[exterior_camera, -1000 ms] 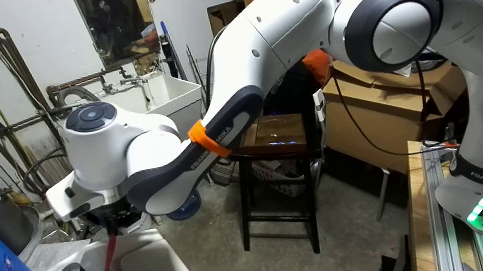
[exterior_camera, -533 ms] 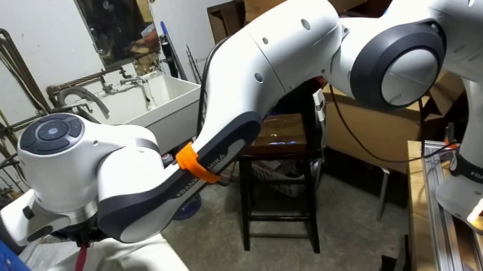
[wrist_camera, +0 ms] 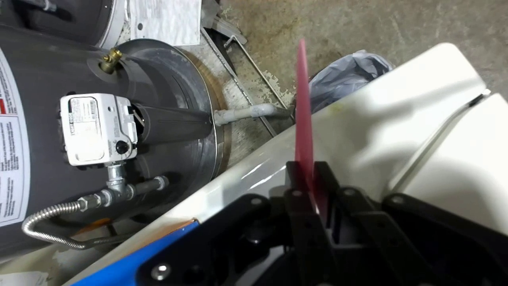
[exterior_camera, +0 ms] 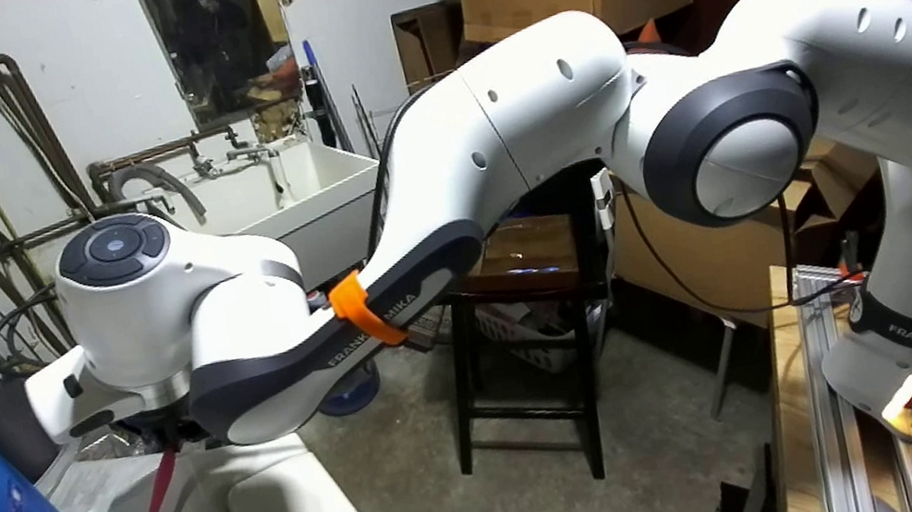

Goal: Move the pink thing from the utensil organizer to the washing machine

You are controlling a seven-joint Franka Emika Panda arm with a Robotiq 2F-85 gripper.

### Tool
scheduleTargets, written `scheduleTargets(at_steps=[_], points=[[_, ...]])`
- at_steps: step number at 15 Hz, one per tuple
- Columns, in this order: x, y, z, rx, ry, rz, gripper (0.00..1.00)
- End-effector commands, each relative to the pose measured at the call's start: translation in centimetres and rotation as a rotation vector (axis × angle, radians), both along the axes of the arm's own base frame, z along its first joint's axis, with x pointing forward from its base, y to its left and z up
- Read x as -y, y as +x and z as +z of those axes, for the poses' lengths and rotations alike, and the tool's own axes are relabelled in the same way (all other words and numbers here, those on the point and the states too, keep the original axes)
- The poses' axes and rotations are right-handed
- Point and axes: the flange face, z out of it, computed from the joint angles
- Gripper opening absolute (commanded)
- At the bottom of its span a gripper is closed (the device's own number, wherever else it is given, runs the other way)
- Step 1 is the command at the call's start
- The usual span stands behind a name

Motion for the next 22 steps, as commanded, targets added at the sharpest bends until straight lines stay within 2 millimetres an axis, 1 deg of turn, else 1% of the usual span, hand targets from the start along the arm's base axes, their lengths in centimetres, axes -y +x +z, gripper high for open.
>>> scheduleTargets(at_steps=[1, 2, 5, 7, 11, 14, 16, 19, 20, 22], points=[[-3.3, -1.6, 0.4, 0.058, 0.005, 0.076, 0.03], [-4.0, -2.2, 0.5, 0.072, -0.001, 0.074, 0.03], [-4.6, -2.8, 0.1, 0.079, 0.032, 0.011, 0.03], [-4.6, -2.8, -0.1, 0.074, 0.056, 0.022, 0.03], [-3.3, -1.7, 0.0, 0.062, 0.098, 0.094, 0.03], [-1.5, -0.7, 0.2, 0.018, 0.099, 0.124, 0.03], [0.5, 0.2, -0.1, -0.014, 0.081, 0.18, 0.03], [3.4, 1.9, -0.3, 0.032, 0.051, 0.238, 0.03], [4.0, 2.0, -0.1, 0.044, 0.054, 0.246, 0.03], [4.3, 1.8, 0.0, 0.085, 0.039, 0.281, 0.03]])
